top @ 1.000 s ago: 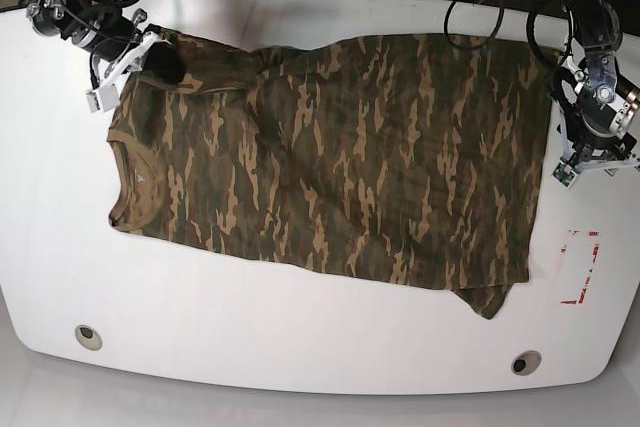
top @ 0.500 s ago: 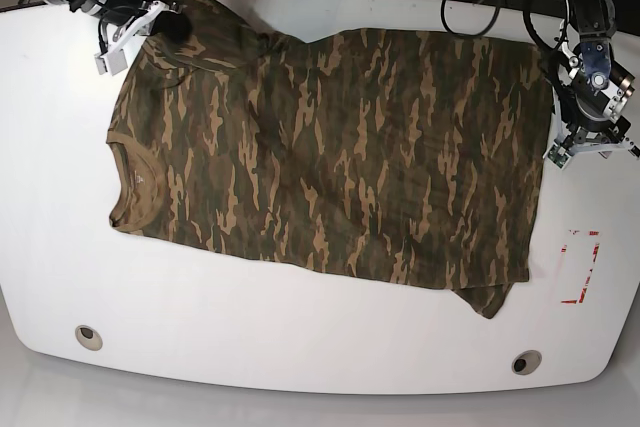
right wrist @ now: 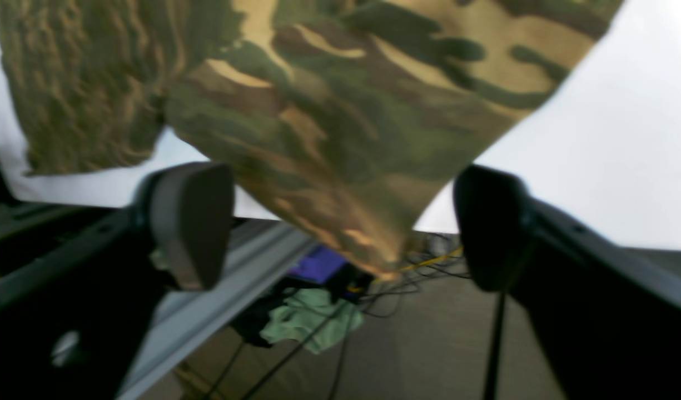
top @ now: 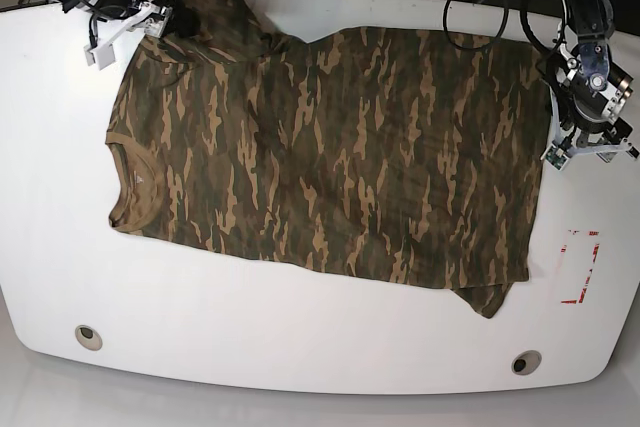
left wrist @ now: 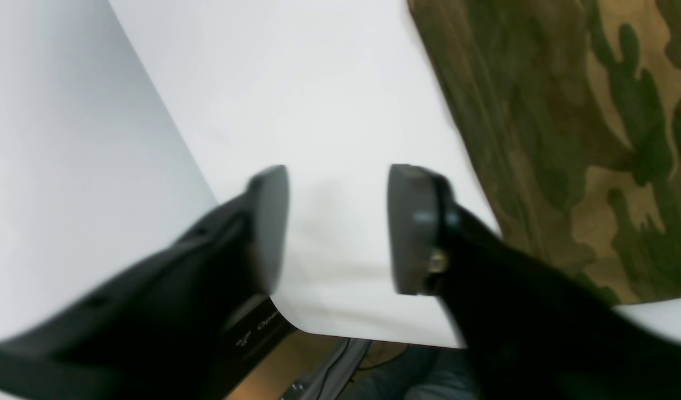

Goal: Layout the t-shirt on the table in an organized manner, then fold the t-shirt properly
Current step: 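Tug the shirt shoulders outward with both grippers to smooth it, then release the shirt and move both grippers to the hem corners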

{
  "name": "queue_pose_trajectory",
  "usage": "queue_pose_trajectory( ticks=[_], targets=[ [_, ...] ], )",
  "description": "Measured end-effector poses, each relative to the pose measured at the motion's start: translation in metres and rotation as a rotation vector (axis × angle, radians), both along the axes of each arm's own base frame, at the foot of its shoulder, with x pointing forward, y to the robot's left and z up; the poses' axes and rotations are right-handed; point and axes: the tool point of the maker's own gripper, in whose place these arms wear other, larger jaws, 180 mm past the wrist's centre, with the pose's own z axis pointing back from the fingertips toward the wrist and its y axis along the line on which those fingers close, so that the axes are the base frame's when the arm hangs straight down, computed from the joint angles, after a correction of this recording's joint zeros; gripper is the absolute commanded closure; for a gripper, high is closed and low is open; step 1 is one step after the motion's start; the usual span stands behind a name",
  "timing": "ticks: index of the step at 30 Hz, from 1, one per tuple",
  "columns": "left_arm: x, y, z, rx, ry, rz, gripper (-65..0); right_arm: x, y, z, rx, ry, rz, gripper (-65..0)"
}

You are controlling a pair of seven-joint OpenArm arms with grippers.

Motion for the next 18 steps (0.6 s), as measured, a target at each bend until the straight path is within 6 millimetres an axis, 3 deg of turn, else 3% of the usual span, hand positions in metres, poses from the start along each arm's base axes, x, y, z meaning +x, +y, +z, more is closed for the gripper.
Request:
queue_pose_trajectory(
  ticks=[5, 8, 13, 18],
  targets=[
    [0.01, 0.001, 0.008, 0.0, -0.03, 0.003, -44.4, 0.022, -0.017, 0.006, -0.068, -0.035, 0.0, -63.5],
    [0.016, 0.0, 0.013, -0.001, -0.048, 0.001, -44.5, 0.046, -0.027, 0.015, -0.123, -0.093, 0.014, -63.5],
    [0.031, -0.002, 0.025, -0.01, -0.098, 0.007, -44.5, 0.1, -0.046, 0.038, -0.243, -0.229, 0.021, -63.5],
    [0.058, -0.018, 0.043, -0.068, -0.191, 0.014, -44.5, 0.155, -0.065, 0.057, -0.338, -0.358, 0.048, -63.5]
  ],
)
